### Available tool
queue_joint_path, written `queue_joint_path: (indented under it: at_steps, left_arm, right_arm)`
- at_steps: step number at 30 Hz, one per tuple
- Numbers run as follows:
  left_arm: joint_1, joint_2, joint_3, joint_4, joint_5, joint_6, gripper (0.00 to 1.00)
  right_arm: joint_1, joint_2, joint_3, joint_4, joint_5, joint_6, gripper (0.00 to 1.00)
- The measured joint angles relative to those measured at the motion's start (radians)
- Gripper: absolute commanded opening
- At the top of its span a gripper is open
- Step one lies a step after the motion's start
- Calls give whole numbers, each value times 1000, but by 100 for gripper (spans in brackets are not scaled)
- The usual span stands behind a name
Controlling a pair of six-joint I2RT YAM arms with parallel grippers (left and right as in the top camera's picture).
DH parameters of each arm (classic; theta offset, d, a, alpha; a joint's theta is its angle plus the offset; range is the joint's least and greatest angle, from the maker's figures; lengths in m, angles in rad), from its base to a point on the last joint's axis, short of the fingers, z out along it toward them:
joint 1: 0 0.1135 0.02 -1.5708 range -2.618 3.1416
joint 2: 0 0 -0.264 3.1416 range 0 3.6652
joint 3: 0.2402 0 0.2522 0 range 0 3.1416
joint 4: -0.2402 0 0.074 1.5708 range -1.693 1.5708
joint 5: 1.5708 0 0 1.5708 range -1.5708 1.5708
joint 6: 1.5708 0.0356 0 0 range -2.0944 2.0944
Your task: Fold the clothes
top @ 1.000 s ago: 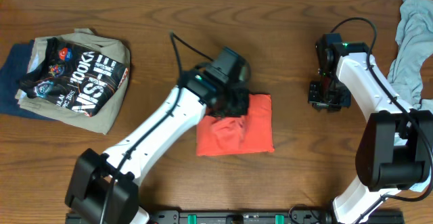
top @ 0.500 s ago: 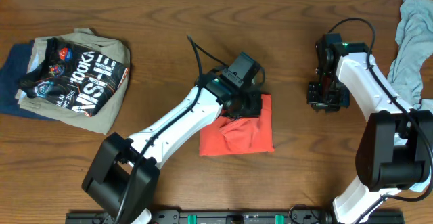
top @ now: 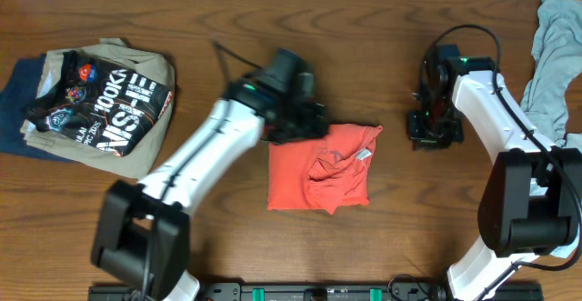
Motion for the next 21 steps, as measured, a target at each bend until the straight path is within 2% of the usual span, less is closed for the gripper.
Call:
queue_joint_path:
  at_steps: [6, 11, 16, 21]
  left_arm:
    - [173, -6, 0, -79, -1, 72, 69]
    - [203, -6, -23, -66, 0, 127, 69]
    - [201, -2, -75, -25, 0, 157, 69]
    - [201, 39, -92, -5, 3, 163, 69]
  right_arm:
    - [0, 0, 0, -4, -325, -161, 23]
    - [14, 0, 0, -47, -549, -257, 25]
    - [117, 0, 0, -55, -602, -290, 25]
    - [269, 0, -5, -7, -557, -286, 25]
